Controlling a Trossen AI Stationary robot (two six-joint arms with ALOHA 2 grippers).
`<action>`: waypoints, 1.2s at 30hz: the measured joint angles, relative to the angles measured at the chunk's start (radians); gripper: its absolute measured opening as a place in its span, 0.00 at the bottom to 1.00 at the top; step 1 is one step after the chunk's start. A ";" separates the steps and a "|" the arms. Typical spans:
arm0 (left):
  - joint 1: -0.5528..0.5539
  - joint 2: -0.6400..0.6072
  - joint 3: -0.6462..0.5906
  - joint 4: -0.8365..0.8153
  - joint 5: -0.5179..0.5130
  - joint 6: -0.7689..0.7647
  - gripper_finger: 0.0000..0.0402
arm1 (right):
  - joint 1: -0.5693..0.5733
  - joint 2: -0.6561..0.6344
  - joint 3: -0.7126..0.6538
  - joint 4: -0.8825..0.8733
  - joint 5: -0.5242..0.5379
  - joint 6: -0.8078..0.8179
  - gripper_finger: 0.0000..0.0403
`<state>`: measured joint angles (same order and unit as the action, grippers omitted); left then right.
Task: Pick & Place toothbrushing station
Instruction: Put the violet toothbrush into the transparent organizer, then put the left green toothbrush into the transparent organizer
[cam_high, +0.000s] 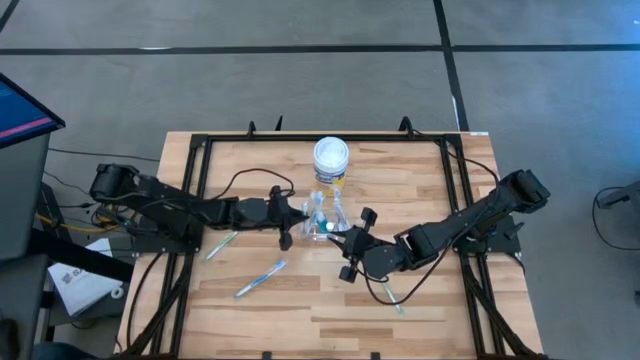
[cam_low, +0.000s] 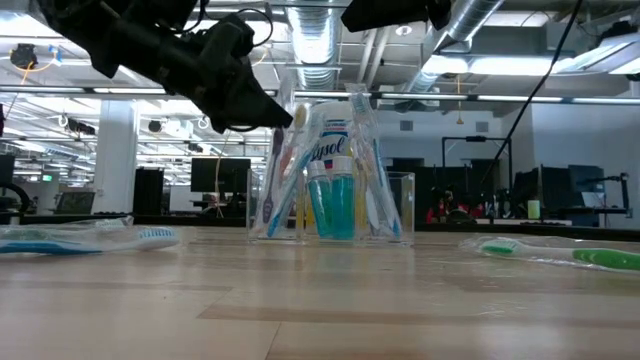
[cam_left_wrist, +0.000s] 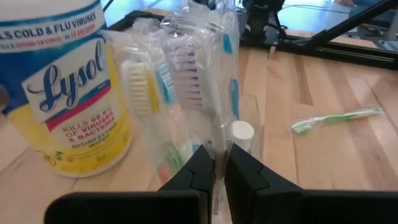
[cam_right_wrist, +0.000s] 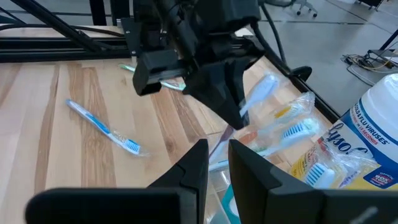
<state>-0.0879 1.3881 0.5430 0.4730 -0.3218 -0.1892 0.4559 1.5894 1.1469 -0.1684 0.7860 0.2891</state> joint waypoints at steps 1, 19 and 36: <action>0.000 0.004 0.000 0.001 0.002 -0.003 0.03 | 0.000 0.000 0.000 0.000 0.000 0.000 0.13; 0.011 0.053 0.000 0.001 0.005 -0.056 0.05 | 0.000 0.000 0.000 -0.007 0.000 0.000 0.13; 0.011 0.039 -0.001 -0.012 0.005 -0.054 0.34 | 0.000 0.000 0.000 -0.019 0.000 0.001 0.13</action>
<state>-0.0769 1.4269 0.5423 0.4606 -0.3170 -0.2432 0.4560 1.5894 1.1465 -0.1877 0.7856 0.2905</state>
